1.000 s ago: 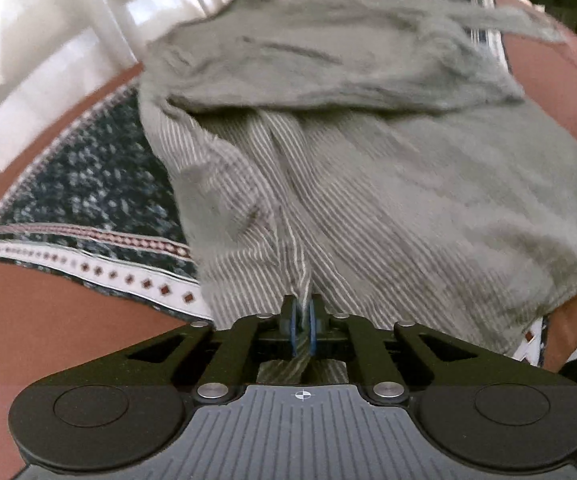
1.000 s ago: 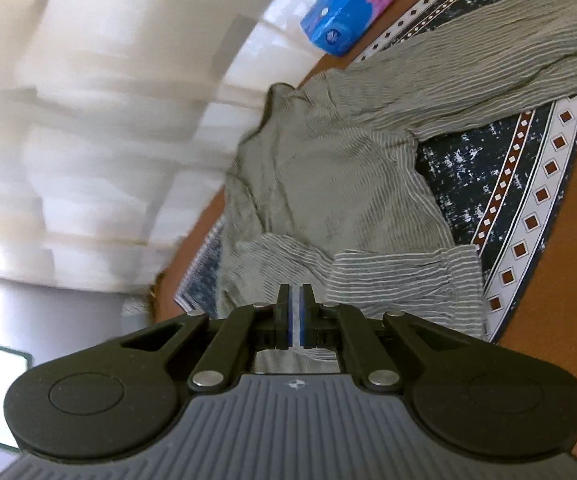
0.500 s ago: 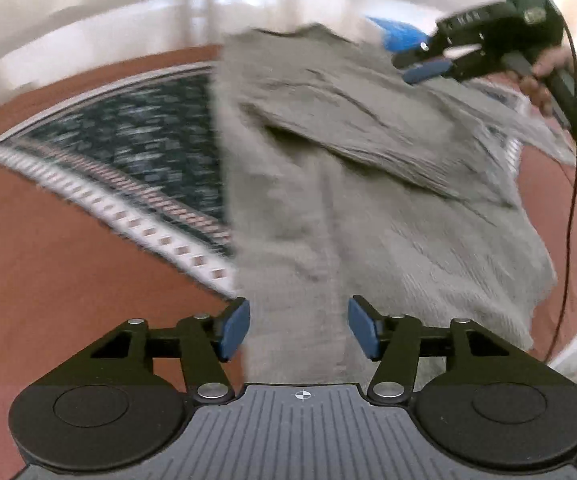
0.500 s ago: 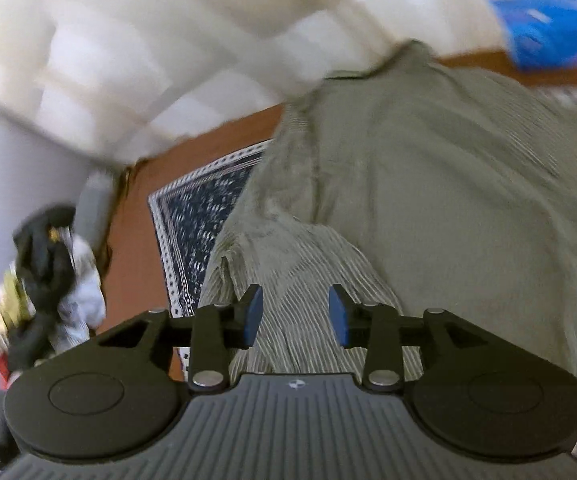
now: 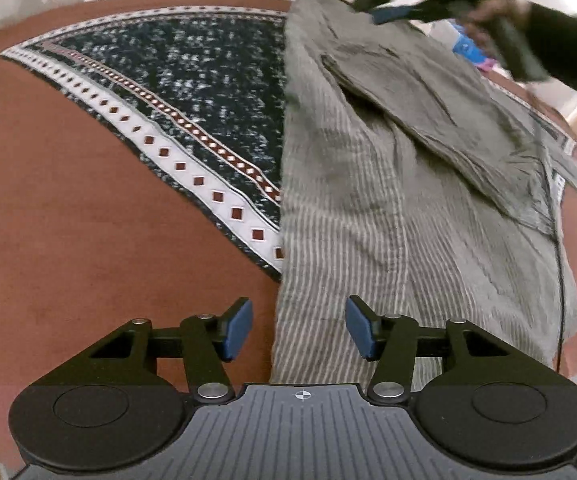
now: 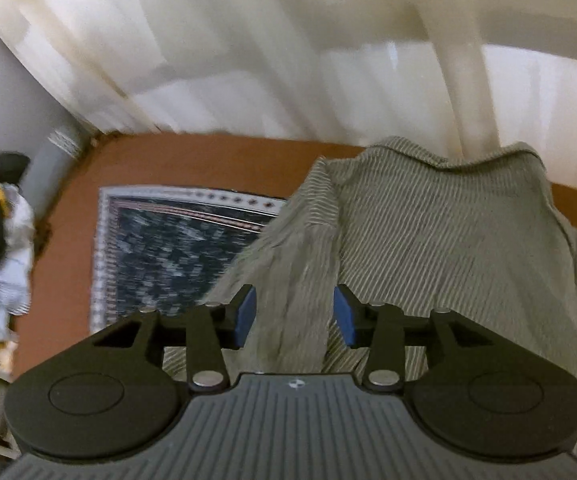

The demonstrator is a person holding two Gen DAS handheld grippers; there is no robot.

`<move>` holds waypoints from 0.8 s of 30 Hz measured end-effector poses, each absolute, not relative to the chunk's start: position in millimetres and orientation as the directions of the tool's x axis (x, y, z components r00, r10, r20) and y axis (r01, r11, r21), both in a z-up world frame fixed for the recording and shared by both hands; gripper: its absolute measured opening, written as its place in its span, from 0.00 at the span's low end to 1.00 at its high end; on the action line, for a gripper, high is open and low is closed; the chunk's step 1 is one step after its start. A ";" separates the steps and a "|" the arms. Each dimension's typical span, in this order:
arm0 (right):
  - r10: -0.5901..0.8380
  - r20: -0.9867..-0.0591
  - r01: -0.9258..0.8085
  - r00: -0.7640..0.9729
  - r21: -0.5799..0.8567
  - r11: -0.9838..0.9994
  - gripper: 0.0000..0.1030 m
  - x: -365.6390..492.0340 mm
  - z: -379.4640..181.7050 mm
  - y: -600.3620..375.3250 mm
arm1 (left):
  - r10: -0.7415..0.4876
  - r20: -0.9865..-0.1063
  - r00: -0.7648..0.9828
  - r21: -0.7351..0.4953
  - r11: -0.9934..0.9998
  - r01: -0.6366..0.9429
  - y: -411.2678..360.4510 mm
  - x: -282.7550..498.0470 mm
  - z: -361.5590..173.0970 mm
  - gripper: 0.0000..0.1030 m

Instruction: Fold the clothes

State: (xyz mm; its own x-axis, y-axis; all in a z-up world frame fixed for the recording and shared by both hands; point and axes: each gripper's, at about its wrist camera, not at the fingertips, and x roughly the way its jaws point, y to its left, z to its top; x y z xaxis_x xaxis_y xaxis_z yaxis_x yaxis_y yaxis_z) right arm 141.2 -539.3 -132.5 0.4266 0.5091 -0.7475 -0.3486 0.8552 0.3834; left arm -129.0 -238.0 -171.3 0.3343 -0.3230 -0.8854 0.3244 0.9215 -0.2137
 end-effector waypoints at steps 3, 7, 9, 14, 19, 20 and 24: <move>0.475 -0.791 -0.348 0.386 0.352 0.869 0.46 153.5 -151.2 -526.9 | -0.338 -0.886 0.319 -0.243 0.922 0.302 -232.4 -128.2 -177.4 0.60; 0.444 -0.818 -0.332 0.366 0.331 0.883 0.46 156.2 -167.0 -523.0 | -0.356 -0.887 0.296 -0.278 0.921 0.274 -227.7 -126.7 -185.9 0.48; 0.465 -0.817 -0.328 0.340 0.361 0.873 0.35 155.8 -170.4 -523.9 | -0.354 -0.887 0.295 -0.278 0.922 0.271 -227.9 -127.2 -187.8 0.29; 0.485 -0.797 -0.352 0.359 0.366 0.862 0.03 153.1 -158.3 -528.3 | -0.340 -0.891 0.301 -0.273 0.931 0.243 -223.7 -129.4 -186.8 0.00; 0.408 -0.799 -0.288 0.442 0.304 0.908 0.03 157.9 -148.9 -545.3 | -0.322 -0.898 0.301 -0.252 0.935 0.249 -225.0 -130.8 -187.7 0.00; 0.381 -0.812 -0.272 0.443 0.284 0.920 0.03 159.0 -151.5 -547.9 | -0.320 -0.898 0.301 -0.248 0.935 0.251 -225.4 -130.7 -187.8 0.00; 0.319 -0.841 -0.235 0.436 0.236 0.943 0.03 161.6 -166.6 -545.0 | -0.307 -0.899 0.312 -0.227 0.936 0.268 -228.2 -132.5 -188.6 0.06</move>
State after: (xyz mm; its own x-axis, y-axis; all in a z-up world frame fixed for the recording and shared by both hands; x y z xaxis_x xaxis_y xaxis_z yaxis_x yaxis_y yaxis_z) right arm 161.6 -545.0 -166.6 0.4361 0.3191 -0.8414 -0.2354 0.9429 0.2355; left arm -132.5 -228.2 -188.6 0.3116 -0.3071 -0.8992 0.2685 0.9362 -0.2267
